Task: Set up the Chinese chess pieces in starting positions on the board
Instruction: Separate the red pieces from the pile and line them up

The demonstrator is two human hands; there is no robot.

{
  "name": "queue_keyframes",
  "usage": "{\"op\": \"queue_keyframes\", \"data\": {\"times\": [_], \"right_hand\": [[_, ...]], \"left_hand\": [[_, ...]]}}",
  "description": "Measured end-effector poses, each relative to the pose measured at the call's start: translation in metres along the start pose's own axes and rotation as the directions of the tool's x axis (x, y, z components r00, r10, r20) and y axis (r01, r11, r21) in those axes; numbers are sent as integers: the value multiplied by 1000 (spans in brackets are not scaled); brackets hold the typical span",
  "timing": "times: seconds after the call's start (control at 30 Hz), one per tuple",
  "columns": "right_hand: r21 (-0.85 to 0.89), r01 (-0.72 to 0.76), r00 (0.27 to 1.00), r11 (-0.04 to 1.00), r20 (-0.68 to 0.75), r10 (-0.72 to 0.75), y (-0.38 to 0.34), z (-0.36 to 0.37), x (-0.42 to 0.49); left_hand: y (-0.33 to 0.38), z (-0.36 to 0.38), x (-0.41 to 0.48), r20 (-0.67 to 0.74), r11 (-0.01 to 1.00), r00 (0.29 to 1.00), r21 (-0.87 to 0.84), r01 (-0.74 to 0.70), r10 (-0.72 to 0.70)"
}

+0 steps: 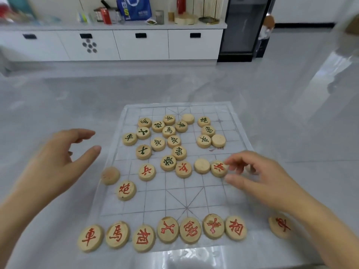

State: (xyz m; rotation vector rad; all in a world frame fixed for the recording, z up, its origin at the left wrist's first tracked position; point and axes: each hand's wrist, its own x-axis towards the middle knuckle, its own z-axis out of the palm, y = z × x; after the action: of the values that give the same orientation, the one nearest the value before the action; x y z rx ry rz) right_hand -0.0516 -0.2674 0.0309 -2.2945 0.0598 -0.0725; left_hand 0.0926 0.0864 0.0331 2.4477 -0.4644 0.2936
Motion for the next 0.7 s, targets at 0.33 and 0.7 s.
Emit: {"op": "queue_keyframes", "data": {"times": [0.33,0.7], "right_hand": [[-516,-135,988,846,-12,151,31,6,102],[839,-272,936,471,118,330,-20,5,48]], "left_hand": [[8,-3,0,33,996,998,66,-52,50],[30,-5,-8,67,999,997,-10,-39,39]]}}
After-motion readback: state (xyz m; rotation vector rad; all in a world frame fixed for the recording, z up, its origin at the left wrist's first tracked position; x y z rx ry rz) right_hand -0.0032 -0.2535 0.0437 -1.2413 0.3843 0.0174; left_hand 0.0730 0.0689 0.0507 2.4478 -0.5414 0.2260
